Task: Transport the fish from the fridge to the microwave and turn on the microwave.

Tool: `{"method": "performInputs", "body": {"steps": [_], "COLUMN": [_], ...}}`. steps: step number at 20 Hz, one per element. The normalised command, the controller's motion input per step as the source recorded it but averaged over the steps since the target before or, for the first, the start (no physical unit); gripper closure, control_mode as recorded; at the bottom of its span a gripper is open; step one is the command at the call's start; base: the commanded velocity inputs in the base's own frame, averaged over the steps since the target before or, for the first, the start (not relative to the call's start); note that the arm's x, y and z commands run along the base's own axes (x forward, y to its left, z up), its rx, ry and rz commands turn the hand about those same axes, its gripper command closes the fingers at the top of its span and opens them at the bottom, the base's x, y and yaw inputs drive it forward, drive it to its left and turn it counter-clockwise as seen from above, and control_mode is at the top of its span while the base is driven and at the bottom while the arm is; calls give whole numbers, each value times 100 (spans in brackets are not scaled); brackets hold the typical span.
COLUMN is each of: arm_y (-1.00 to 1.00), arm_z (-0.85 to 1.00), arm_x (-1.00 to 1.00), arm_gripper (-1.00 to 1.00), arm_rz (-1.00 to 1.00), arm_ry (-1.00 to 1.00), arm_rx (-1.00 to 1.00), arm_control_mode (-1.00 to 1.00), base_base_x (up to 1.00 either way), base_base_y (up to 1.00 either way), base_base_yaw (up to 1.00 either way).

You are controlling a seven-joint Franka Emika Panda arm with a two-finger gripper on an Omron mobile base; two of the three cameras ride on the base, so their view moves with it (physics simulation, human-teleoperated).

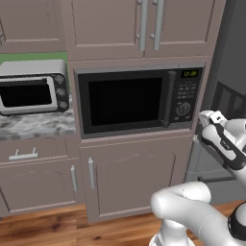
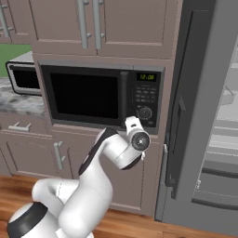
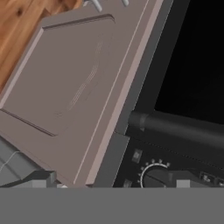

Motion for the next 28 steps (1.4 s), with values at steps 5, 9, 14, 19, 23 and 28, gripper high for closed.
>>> {"method": "performInputs", "body": {"steps": [5, 9, 14, 19, 23, 28], "arm_y": [-16, -12, -9, -9, -3, 13], "arm_z": [-19, -18, -19, -17, -2, 2], "arm_x": [0, 0, 1, 5, 17, 20], "arm_gripper": [-100, -100, -100, -100, -100, -100], "arm_rz": [0, 0, 0, 0, 0, 0], "arm_ry": [0, 0, 0, 0, 0, 0], "arm_rx": [0, 0, 0, 0, 8, 7], "arm_control_mode": [-100, -100, -100, -100, -100, -100], "base_base_x": [0, 0, 0, 0, 0, 0], "base_base_y": [0, 0, 0, 0, 0, 0], "base_base_yaw": [0, 0, 0, 0, 0, 0]}}
